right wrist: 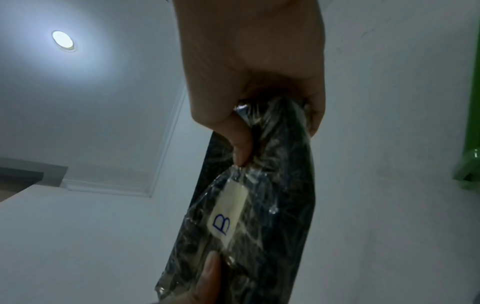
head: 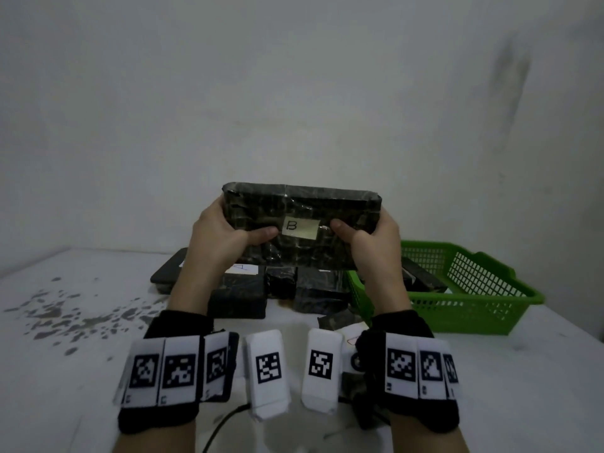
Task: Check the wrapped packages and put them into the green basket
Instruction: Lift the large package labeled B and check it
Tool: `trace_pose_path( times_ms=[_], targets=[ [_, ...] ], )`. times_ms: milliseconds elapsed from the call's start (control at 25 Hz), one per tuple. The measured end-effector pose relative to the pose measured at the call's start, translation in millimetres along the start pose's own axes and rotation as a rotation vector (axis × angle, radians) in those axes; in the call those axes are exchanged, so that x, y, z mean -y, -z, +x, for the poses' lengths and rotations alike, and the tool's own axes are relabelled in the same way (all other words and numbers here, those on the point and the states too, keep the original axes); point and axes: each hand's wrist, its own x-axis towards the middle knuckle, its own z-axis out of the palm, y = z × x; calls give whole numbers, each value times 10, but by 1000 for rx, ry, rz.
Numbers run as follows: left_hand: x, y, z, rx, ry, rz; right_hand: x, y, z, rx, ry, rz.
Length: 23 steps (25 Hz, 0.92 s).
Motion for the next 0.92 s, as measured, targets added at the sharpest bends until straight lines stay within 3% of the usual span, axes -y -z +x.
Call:
trace_pose_path(
  times_ms=[560, 640, 720, 840, 920],
  targets=[
    [-293, 232, -139, 102, -103, -53, 257, 211, -88, 179, 78, -37],
    [-317, 279, -176, 195, -113, -3, 289, 268, -83, 164, 174, -109],
    [-324, 327, -200, 253, -134, 39, 327, 309, -86, 247, 226, -245],
    [-335, 352, -213, 282, -190, 62, 364, 275, -123, 422, 207, -445],
    [-357, 330, -216, 282, -226, 63, 356, 206, -134, 402, 273, -515]
  ],
)
